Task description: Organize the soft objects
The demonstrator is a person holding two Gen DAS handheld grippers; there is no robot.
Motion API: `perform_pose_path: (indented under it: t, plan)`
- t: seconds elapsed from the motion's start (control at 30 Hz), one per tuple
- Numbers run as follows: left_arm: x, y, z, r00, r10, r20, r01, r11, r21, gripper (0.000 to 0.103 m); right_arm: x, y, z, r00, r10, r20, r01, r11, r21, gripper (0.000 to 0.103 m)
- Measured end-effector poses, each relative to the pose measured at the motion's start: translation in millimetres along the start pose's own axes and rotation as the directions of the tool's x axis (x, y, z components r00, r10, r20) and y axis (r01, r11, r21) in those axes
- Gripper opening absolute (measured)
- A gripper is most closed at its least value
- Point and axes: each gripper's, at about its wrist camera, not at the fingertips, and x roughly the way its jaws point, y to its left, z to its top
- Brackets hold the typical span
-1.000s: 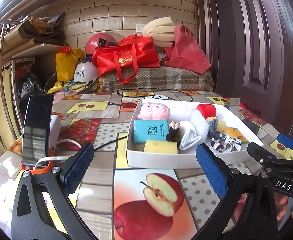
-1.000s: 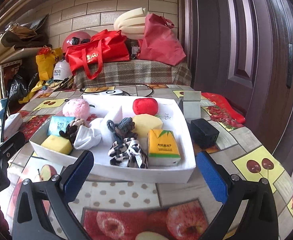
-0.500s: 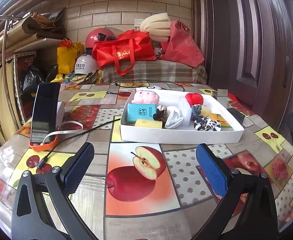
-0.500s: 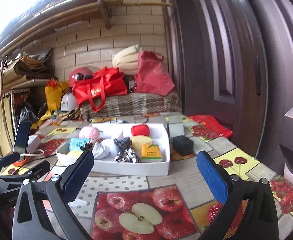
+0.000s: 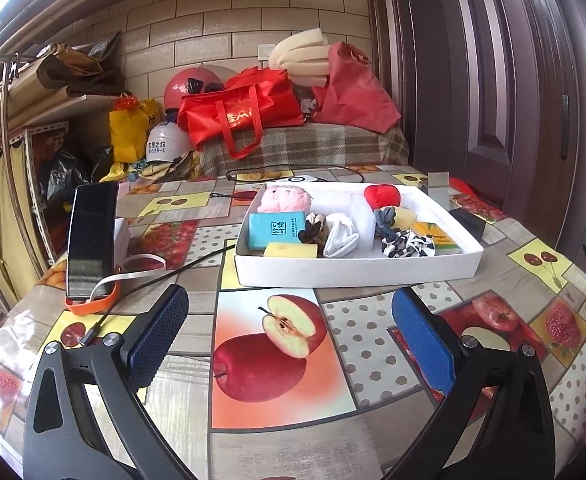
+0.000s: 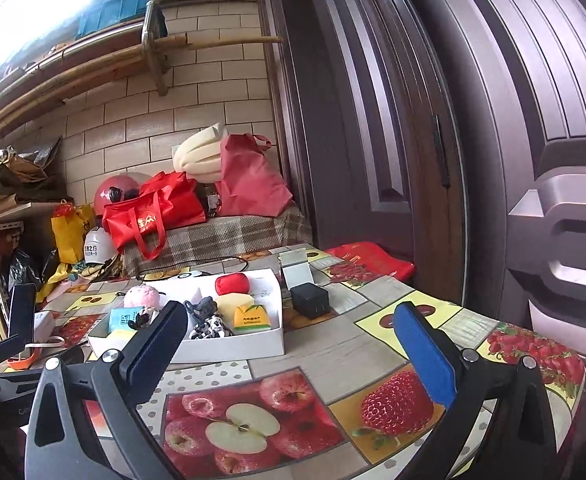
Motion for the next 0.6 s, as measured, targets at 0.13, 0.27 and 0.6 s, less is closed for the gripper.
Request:
perform_pose_path:
  t: [0.13, 0.27, 0.6]
  plan:
    - [1.0, 0.4, -0.7, 0.999, -0.041, -0.014, 0.041, 0.999, 0.002, 0.103, -2.6, 0.0, -1.3, 1.0, -0.001, 0.001, 0.001, 1.0, -0.001, 0.103]
    - [-1.4, -0.8, -1.4, 0.998, -0.071, -0.004, 0.071, 0.998, 0.004, 0.103, -3.2, -0.2, -1.2, 1.0, 0.004, 0.005, -0.004, 1.0, 0.007, 0.103]
    - [1.4, -2.7, -1.1, 0.997, -0.078, -0.017, 0.078, 0.997, 0.001, 0.103, -2.5, -3.9, -0.5, 1.0, 0.011, -0.002, -0.011, 1.0, 0.027, 0.103]
